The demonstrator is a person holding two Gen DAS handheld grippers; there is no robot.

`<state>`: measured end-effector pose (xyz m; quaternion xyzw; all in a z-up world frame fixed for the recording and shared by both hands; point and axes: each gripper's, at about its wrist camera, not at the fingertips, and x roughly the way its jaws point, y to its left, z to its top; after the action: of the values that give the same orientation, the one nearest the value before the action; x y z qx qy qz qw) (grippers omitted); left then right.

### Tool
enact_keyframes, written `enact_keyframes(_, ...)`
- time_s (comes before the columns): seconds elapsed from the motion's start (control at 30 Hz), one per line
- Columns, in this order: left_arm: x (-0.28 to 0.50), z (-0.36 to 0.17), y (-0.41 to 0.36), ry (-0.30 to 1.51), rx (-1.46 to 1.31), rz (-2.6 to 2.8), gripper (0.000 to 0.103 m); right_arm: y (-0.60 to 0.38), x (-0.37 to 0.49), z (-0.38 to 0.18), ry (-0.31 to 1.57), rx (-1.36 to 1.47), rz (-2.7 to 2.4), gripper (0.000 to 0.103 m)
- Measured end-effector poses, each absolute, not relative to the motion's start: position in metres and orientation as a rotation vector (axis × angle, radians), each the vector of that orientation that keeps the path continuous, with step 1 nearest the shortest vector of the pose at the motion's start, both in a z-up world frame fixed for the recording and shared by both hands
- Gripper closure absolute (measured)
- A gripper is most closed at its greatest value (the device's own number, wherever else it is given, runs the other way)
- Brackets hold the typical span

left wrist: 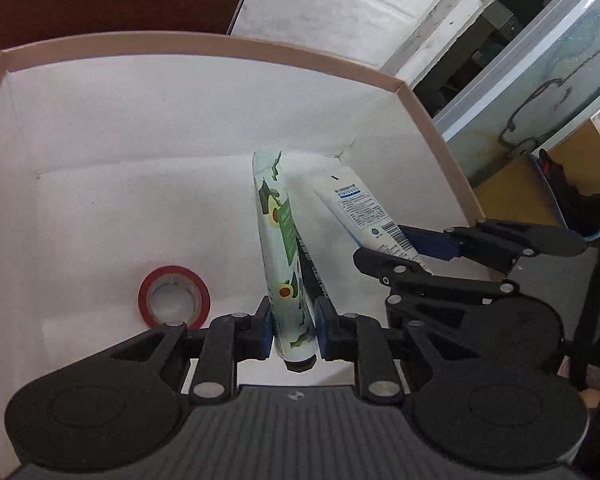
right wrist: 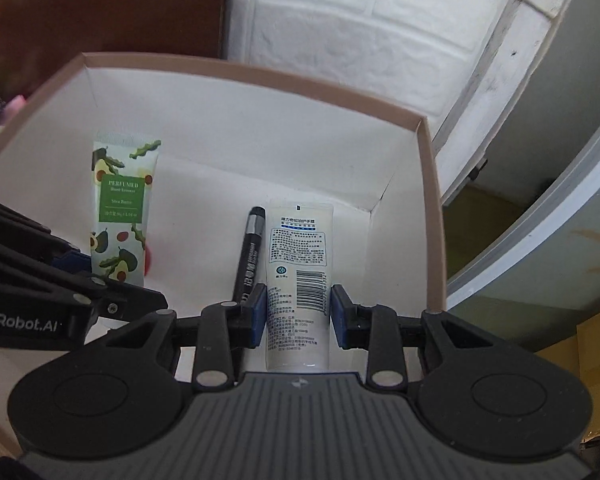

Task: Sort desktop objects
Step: 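Lower the avocado tube into the box with the left tool while the right tool releases the white tube there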

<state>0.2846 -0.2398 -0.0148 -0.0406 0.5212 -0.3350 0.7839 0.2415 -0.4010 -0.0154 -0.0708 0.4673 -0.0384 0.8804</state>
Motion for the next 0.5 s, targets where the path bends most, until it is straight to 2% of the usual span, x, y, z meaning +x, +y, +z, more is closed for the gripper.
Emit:
enact_keyframes(0.17,0.3,-0.029,-0.246,1.162,-0.086,-0.692,0.083,-0.397,0.259,-0.025,1.021,-0.183,-0.082,0.07)
enact_keyframes(0.23,0.305,-0.029,-0.245,1.179,-0.122,-0.686,0.076,-0.398,0.26,-0.028,1.038,-0.172,-0.069,0.069)
enact_keyframes(0.33,0.305,-0.023,-0.235,1.153,-0.154,-0.67,0.048,-0.399,0.256,-0.027,1.027,-0.164,-0.058,0.067)
enact_keyframes(0.37,0.304,-0.021,-0.231,1.139,-0.175,-0.676,0.024,-0.398,0.253,-0.025,1.017,-0.162,-0.046,0.063)
enact_keyframes(0.4,0.302,-0.018,-0.226,1.116,-0.201,-0.684,0.017,-0.397,0.249,-0.022,1.006,-0.149,-0.023,0.052)
enact_keyframes(0.47,0.296,-0.01,-0.218,1.069,-0.228,-0.682,0.014,-0.394,0.241,-0.016,0.982,-0.126,-0.004,0.045)
enact_keyframes(0.5,0.293,-0.006,-0.214,1.059,-0.246,-0.698,0.009,-0.392,0.237,-0.012,0.971,-0.124,0.006,0.04)
